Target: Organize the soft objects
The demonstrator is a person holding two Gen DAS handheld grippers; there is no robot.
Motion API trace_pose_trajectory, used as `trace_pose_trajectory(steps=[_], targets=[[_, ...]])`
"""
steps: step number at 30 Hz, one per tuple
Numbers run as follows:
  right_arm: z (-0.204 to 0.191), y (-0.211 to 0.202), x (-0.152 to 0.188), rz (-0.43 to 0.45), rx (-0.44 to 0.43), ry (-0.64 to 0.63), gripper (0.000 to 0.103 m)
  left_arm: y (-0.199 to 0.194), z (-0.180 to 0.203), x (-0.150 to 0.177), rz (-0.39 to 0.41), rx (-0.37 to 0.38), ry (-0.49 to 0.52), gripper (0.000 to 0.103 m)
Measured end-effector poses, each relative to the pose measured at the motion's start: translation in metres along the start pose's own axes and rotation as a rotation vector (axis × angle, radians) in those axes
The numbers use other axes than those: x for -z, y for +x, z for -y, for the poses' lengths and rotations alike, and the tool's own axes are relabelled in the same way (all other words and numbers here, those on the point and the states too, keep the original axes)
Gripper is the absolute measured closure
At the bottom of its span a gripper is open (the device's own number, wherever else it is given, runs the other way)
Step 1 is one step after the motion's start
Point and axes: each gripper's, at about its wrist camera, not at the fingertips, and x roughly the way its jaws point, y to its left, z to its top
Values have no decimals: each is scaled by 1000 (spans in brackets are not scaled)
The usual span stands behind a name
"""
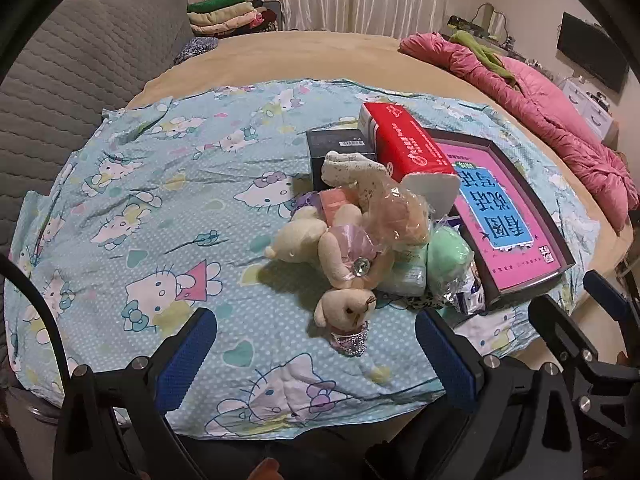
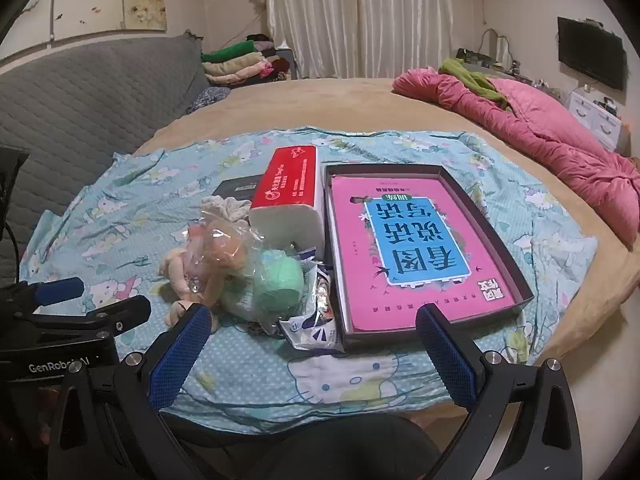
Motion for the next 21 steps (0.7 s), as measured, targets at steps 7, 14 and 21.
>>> trace_pose_trajectory(steps=[7,14,21], targets=[[0,-1,-1,-1,4,1,1,1,-2,0,-6,-2,-10,3],[0,-1,-1,-1,4,-2,1,1,-2,1,-4,1,-10,3],[0,1,-1,-9,5,2,1,2,-4,1,-5,6,-15,3]])
